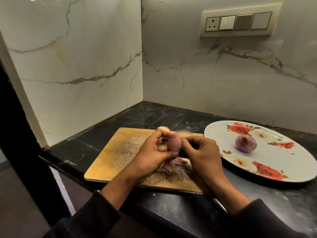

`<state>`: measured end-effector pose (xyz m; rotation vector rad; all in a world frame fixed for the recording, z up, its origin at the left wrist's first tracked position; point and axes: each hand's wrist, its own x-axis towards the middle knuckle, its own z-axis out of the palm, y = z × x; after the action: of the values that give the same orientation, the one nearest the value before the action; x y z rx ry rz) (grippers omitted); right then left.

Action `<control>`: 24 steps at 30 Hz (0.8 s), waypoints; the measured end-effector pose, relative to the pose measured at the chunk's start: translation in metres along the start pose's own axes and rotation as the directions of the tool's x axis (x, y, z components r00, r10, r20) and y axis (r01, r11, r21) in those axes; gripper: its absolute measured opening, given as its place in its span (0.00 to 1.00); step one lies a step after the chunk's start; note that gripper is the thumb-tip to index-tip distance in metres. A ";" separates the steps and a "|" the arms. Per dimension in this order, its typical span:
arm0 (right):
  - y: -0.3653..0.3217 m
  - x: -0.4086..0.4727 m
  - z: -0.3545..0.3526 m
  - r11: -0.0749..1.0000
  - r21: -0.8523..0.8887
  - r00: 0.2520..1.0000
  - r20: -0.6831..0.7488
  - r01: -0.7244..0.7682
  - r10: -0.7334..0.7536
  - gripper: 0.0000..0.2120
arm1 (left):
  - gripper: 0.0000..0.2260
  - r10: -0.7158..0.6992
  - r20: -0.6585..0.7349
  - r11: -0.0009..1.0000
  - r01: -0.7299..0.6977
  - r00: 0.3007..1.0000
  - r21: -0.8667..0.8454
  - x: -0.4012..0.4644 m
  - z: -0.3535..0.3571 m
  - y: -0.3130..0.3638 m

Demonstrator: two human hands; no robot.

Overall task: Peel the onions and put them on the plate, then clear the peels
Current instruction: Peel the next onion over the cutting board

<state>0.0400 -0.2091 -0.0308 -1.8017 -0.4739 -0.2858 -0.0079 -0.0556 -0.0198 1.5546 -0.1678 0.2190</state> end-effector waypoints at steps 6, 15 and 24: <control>-0.003 -0.003 0.002 0.999 0.038 0.999 -0.031 -0.011 0.012 0.06 | 0.21 0.037 0.011 0.999 -0.038 0.999 0.035 0.002 -0.002 -0.003; -0.010 -0.007 0.003 1.000 0.020 0.999 -0.043 -0.020 0.020 0.10 | 0.21 0.009 0.037 1.000 -0.010 0.999 0.022 0.003 -0.002 -0.004; -0.011 -0.007 0.004 1.000 -0.018 0.997 -0.070 -0.025 0.024 0.08 | 0.20 -0.009 0.049 0.999 0.007 0.999 0.033 0.001 0.001 -0.001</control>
<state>0.0283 -0.2039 -0.0259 -1.8088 -0.4007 -0.3365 -0.0071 -0.0563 -0.0209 1.5942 -0.1973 0.1783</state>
